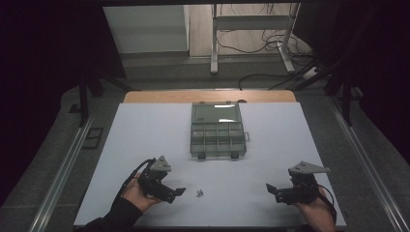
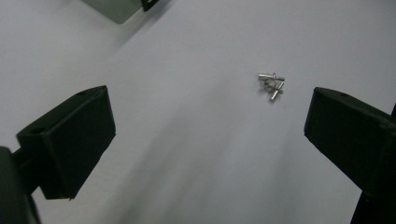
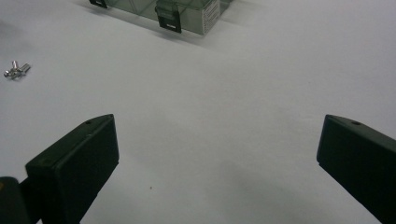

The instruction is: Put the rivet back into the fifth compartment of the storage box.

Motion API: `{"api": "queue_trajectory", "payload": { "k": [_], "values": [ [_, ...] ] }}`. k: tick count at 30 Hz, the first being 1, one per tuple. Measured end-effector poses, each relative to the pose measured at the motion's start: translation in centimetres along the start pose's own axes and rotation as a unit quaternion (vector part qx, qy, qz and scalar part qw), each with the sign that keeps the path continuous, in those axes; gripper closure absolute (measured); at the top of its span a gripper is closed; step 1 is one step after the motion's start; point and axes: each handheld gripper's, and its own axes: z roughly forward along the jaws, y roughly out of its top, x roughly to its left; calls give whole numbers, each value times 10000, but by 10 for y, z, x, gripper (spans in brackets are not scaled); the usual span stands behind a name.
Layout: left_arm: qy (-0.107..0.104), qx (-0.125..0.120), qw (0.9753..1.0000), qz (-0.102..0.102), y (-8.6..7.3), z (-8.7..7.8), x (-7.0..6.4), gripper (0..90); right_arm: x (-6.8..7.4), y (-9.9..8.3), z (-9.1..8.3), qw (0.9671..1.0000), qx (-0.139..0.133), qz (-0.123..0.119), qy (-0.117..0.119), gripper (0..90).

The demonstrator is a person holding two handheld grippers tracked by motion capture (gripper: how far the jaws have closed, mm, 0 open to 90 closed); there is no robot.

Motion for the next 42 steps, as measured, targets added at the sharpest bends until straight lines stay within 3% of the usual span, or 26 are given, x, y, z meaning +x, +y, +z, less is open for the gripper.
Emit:
{"api": "queue_trajectory", "payload": {
  "k": [10,15,23,30,33,42],
  "values": [
    [-241,212,9994,161,10,19,-8,24,0,0,0,10000,-20,-9,-16,0],
    [-315,290,9987,280,13,25,-13,66,1,1,0,10000,-29,-12,-17,0],
    [-482,532,9961,514,16,35,-20,230,1,1,0,10000,-11,-21,-11,0],
    [-695,598,9941,571,19,42,-27,482,1,0,1,10000,20,-32,-7,0],
    [-724,779,9913,776,21,45,-28,570,1,0,1,10000,36,-45,-6,0],
    [-765,918,9882,956,26,53,-33,748,1,0,1,10000,46,-64,1,0]
  ]
}}
